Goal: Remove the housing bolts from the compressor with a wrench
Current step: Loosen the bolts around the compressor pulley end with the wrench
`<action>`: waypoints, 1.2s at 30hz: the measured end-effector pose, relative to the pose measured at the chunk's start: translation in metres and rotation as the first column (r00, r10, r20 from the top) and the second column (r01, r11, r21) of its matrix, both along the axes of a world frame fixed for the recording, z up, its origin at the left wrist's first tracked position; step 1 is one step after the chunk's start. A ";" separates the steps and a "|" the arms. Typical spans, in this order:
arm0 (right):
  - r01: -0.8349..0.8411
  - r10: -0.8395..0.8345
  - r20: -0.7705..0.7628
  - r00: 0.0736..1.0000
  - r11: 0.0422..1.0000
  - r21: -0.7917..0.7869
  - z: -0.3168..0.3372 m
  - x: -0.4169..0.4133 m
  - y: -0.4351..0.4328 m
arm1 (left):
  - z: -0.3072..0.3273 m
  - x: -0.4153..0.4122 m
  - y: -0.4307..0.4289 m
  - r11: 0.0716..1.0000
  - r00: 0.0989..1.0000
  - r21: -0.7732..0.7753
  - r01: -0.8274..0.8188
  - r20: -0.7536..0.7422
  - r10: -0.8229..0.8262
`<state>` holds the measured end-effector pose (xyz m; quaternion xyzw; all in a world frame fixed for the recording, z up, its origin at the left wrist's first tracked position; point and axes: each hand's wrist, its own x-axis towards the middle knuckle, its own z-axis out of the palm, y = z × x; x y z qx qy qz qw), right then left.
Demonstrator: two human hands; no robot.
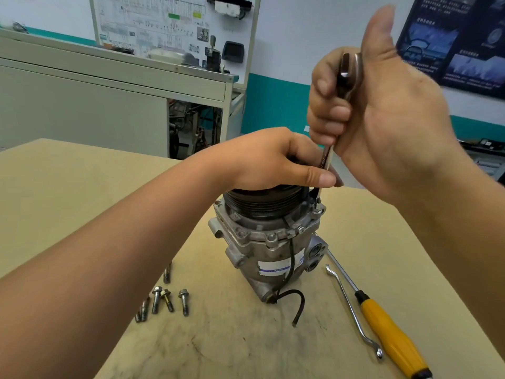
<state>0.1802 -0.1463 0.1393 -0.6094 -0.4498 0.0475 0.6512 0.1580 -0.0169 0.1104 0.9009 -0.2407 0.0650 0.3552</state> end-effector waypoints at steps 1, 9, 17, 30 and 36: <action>-0.010 0.010 -0.001 1.000 1.000 0.003 0.001 0.001 -0.001 | 0.000 0.000 -0.001 1.000 1.000 0.005 0.002 0.007 -0.002; -0.037 0.038 -0.044 0.998 0.999 0.017 0.002 0.007 -0.007 | -0.004 0.008 0.001 0.998 0.997 0.035 -0.046 0.067 0.044; -0.122 0.129 -0.053 0.990 0.986 0.109 -0.002 0.009 -0.008 | -0.008 0.011 -0.003 0.995 0.992 0.019 -0.098 0.086 0.096; 0.081 -0.082 -0.013 0.997 0.925 0.371 -0.014 0.009 -0.011 | -0.006 0.010 -0.009 0.991 0.986 0.034 -0.127 0.108 0.123; 0.123 -0.127 -0.015 0.992 0.913 0.390 -0.009 0.009 -0.008 | -0.005 0.010 -0.007 0.994 0.990 0.037 -0.105 0.096 0.101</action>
